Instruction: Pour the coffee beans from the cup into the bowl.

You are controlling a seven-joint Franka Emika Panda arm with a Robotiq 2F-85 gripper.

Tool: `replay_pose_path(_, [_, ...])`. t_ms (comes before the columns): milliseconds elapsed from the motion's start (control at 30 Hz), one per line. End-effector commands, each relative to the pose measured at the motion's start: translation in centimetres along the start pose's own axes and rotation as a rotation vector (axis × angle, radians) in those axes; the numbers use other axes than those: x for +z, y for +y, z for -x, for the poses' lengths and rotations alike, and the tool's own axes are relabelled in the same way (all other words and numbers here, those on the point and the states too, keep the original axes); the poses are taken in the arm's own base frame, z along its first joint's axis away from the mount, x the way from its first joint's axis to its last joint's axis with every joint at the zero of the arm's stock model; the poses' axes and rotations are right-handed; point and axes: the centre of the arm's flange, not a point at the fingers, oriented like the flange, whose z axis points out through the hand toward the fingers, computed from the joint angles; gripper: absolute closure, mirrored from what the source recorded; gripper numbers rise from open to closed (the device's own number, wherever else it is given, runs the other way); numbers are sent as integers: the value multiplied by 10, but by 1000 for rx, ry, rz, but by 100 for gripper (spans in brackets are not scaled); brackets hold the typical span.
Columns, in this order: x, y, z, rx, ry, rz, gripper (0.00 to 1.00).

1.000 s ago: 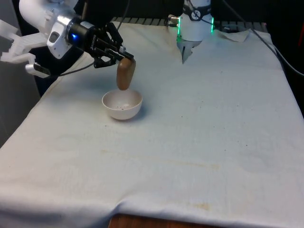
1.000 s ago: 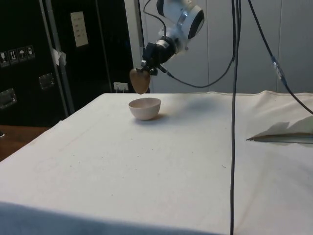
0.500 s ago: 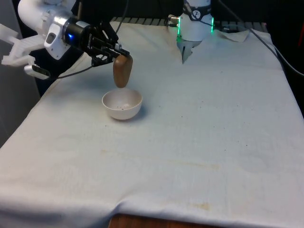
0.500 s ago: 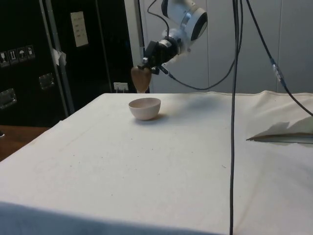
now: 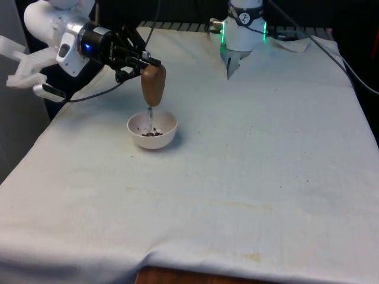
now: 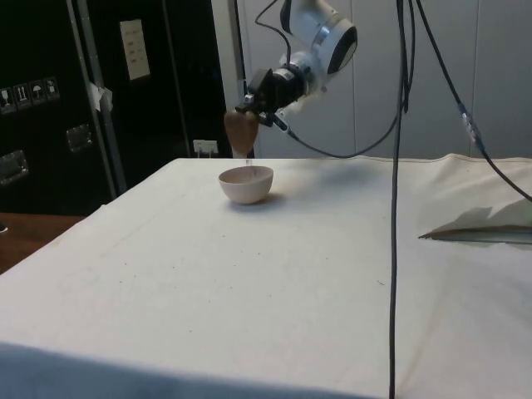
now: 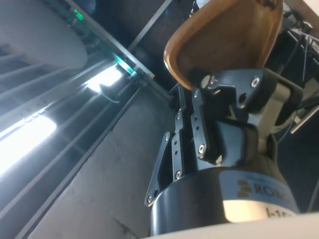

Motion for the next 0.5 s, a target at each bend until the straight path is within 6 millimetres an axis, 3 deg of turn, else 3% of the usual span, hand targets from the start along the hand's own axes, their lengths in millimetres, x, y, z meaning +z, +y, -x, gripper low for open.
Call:
replay_pose_path(0, [-1, -2, -1, 10, 1, -14, 99])
replay_pose_path(467, [0, -10, -1, 17, -1, -50, 99])
